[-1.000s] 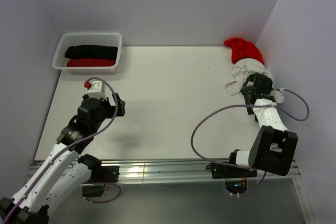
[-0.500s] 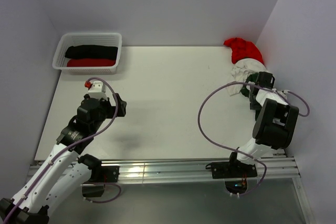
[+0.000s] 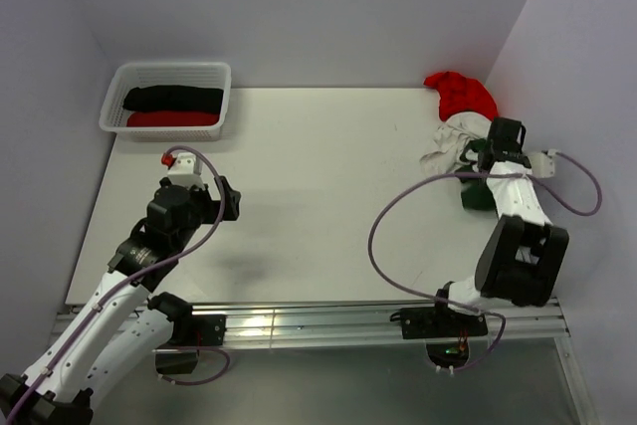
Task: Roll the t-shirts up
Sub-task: Grab a tshirt with the right arm, then move the tshirt to the center of the board
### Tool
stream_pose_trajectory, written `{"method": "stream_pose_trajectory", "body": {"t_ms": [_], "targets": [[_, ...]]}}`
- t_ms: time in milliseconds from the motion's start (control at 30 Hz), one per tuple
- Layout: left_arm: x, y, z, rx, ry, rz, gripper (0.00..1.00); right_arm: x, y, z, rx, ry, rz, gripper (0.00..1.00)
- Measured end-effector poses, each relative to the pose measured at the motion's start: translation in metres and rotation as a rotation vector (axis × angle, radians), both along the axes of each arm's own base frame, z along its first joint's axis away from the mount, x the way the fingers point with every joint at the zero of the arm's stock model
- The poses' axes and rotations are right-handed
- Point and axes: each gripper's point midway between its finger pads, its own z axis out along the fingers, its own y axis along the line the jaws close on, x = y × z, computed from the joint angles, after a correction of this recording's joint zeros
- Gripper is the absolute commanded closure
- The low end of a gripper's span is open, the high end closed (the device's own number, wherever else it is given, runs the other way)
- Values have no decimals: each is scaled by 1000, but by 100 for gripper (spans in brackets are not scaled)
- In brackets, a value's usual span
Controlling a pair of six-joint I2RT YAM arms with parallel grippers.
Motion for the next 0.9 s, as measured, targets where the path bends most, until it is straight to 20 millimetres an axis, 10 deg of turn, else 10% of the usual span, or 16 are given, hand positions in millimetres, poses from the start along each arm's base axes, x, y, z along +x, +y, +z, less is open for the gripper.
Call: {"method": "stream_pose_trajectory", "body": {"t_ms": [333,433,700,900], "targets": [[0,0,-1,5,3,0,1,-3,89,368,-318,-828,454,100],[0,1,1,2,-6,2,1,-21,133,426,-341,-992,663,100],[-1,2,5,-2,-18,6,1,-66,241,457,-237,-1130,1208,100],[-1,4,6,-1,-24,17,1,-86,306,426,-50,-1141,1471,100]]}}
